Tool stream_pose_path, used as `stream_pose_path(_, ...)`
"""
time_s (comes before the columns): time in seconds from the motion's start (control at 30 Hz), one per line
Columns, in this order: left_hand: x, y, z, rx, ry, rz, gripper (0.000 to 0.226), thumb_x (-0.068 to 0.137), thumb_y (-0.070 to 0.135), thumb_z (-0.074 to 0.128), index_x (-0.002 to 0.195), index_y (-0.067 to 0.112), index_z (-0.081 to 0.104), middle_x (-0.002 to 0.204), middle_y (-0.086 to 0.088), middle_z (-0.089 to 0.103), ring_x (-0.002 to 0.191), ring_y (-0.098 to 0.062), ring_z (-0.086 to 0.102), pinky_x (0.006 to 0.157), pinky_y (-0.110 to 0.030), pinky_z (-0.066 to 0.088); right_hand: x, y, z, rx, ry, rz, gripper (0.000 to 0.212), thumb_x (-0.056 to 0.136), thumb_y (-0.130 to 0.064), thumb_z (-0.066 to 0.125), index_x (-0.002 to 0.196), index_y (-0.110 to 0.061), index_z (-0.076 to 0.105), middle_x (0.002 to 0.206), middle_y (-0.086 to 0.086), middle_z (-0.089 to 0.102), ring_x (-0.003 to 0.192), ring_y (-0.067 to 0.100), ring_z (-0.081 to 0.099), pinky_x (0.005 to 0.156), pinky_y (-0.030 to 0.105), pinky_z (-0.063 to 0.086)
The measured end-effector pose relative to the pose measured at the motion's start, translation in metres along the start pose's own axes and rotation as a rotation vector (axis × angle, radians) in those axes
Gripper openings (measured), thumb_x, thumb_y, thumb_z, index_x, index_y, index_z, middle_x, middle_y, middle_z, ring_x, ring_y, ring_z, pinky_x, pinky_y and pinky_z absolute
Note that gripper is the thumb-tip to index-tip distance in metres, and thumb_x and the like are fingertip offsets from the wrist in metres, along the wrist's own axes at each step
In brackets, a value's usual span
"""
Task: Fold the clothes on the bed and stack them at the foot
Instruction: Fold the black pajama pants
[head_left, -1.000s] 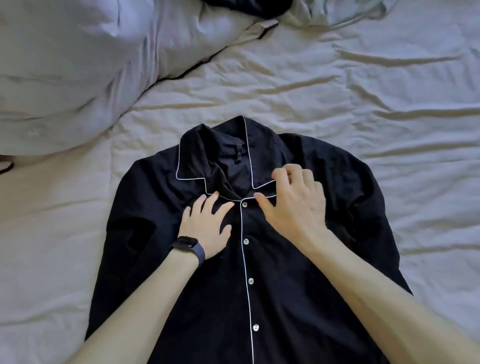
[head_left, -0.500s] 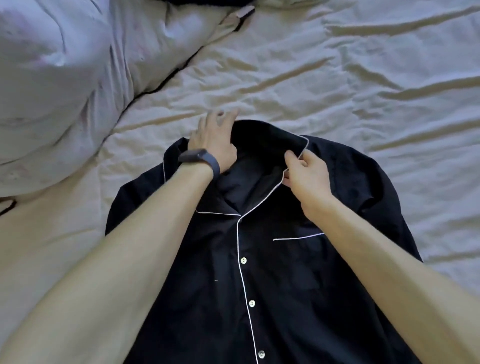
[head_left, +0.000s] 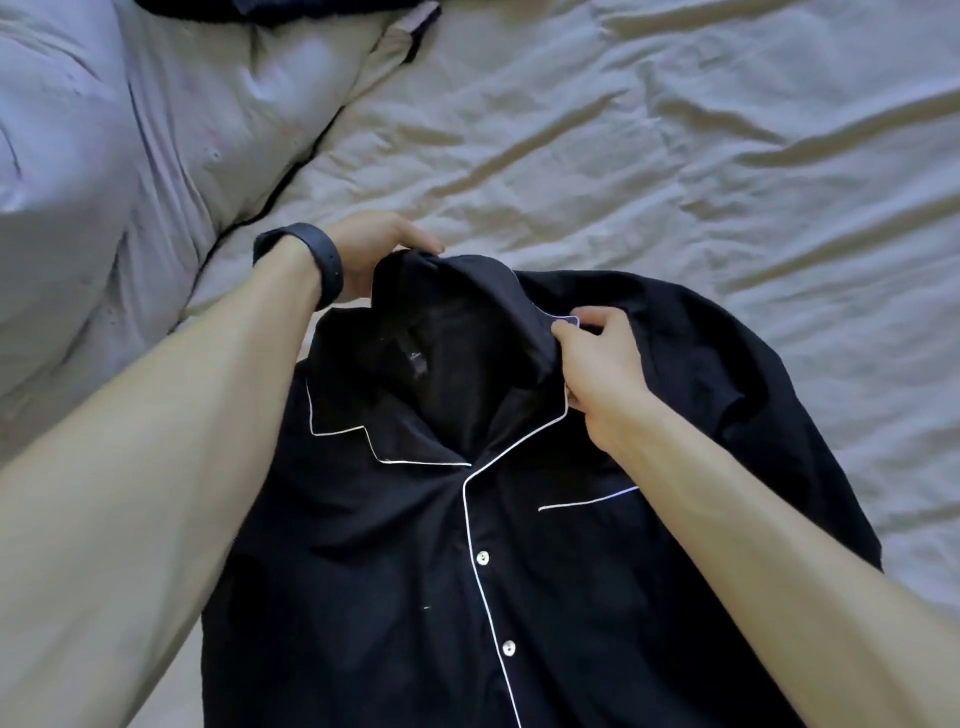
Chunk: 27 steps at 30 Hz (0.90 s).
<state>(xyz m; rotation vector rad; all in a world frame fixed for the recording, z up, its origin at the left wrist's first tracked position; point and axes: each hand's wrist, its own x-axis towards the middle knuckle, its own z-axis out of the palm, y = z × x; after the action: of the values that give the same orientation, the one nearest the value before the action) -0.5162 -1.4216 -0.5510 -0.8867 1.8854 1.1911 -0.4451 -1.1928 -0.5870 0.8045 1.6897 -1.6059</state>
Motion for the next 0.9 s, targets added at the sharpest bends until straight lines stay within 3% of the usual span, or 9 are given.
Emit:
stream_pose_path(0.1, 0.014, -0.004, 0.001, 0.325, 0.243, 0.131, 0.019, 0.095, 0.031, 0.065, 0.108, 0.017, 0.066, 0.1, -0.001, 0.064, 0.09, -0.018, 0.061, 0.077, -0.029, 0.048, -0.003, 0.004, -0.007, -0.21, -0.006, -0.222, 0.035, 0.094, -0.045, 0.058, 0.125, -0.047, 0.043, 0.096, -0.011, 0.059, 0.089, 0.009, 0.06, 0.074, 0.028, 0.045)
stream_pose_path(0.2, 0.01, -0.019, 0.009, 0.405, 0.505, 0.343, 0.027, 0.092, 0.045, 0.059, 0.113, 0.027, 0.06, 0.113, 0.002, 0.063, 0.105, -0.018, 0.06, 0.092, -0.031, 0.047, -0.008, 0.007, -0.012, -0.68, -0.078, -0.376, 0.05, 0.087, -0.067, 0.061, 0.127, -0.039, 0.053, 0.115, -0.009, 0.05, 0.1, 0.014, 0.052, 0.083, 0.031, 0.039)
stream_pose_path(0.3, -0.011, -0.061, 0.017, 0.357, 0.739, 0.46, 0.035, 0.088, 0.044, 0.056, 0.116, 0.024, 0.06, 0.121, -0.003, 0.06, 0.114, -0.023, 0.056, 0.098, -0.038, 0.046, -0.011, 0.006, -0.014, -1.045, 0.068, -0.561, 0.034, 0.096, -0.051, 0.059, 0.114, -0.022, 0.062, 0.131, 0.002, 0.042, 0.105, 0.031, 0.053, 0.076, 0.037, 0.039)
stream_pose_path(0.37, -0.029, -0.097, 0.021, 0.424, 0.857, 0.376, 0.04, 0.088, 0.045, 0.058, 0.121, 0.021, 0.059, 0.125, -0.007, 0.056, 0.119, -0.029, 0.052, 0.1, -0.042, 0.043, -0.012, 0.002, -0.012, -1.183, 0.171, -0.684, 0.026, 0.1, -0.037, 0.054, 0.108, -0.015, 0.063, 0.143, 0.005, 0.04, 0.116, 0.033, 0.045, 0.078, 0.039, 0.035)
stream_pose_path(0.5, -0.046, -0.154, 0.015, 0.648, 0.763, 0.051, 0.051, 0.092, 0.052, 0.058, 0.131, 0.019, 0.054, 0.129, -0.011, 0.052, 0.124, -0.034, 0.047, 0.096, -0.045, 0.041, -0.009, -0.01, 0.004, -1.223, 0.241, -0.778, 0.024, 0.09, -0.027, 0.047, 0.103, -0.009, 0.055, 0.118, 0.009, 0.06, 0.106, 0.035, 0.047, 0.077, 0.041, 0.029)
stream_pose_path(0.57, -0.045, -0.161, 0.003, 0.633, 0.753, 0.065, 0.046, 0.095, 0.052, 0.053, 0.125, 0.018, 0.06, 0.122, -0.012, 0.058, 0.118, -0.036, 0.051, 0.091, -0.044, 0.044, -0.004, -0.014, 0.014, -1.328, 0.224, -0.825, 0.028, 0.088, -0.029, 0.047, 0.108, -0.01, 0.051, 0.109, 0.009, 0.063, 0.102, 0.035, 0.05, 0.076, 0.042, 0.027)
stream_pose_path(0.67, -0.042, -0.155, -0.008, 0.537, 0.764, 0.124, 0.041, 0.095, 0.053, 0.05, 0.116, 0.021, 0.067, 0.113, -0.011, 0.064, 0.111, -0.036, 0.056, 0.086, -0.042, 0.047, 0.009, -0.018, 0.028, -1.515, 0.19, -0.857, 0.034, 0.098, -0.037, 0.051, 0.121, -0.012, 0.056, 0.118, 0.009, 0.062, 0.111, 0.036, 0.05, 0.082, 0.044, 0.032)
stream_pose_path(0.77, -0.044, -0.151, -0.014, 0.47, 0.825, 0.178, 0.033, 0.096, 0.049, 0.05, 0.099, 0.021, 0.066, 0.096, -0.008, 0.067, 0.096, -0.037, 0.06, 0.074, -0.037, 0.043, 0.022, -0.025, 0.037, -1.37, 0.133, -0.912, 0.018, 0.103, -0.028, 0.045, 0.103, -0.017, 0.059, 0.098, 0.002, 0.063, 0.095, 0.032, 0.056, 0.074, 0.038, 0.036)
stream_pose_path(0.9, -0.054, -0.169, -0.028, 0.218, 0.842, 0.167, 0.033, 0.097, 0.042, 0.05, 0.07, 0.024, 0.052, 0.067, 0.007, 0.055, 0.074, -0.029, 0.054, 0.061, -0.034, 0.03, 0.033, -0.045, 0.022, -0.734, 0.014, -0.52, 0.033, 0.094, -0.03, 0.04, 0.064, -0.017, 0.044, 0.059, -0.005, 0.046, 0.059, 0.02, 0.044, 0.054, 0.033, 0.028)
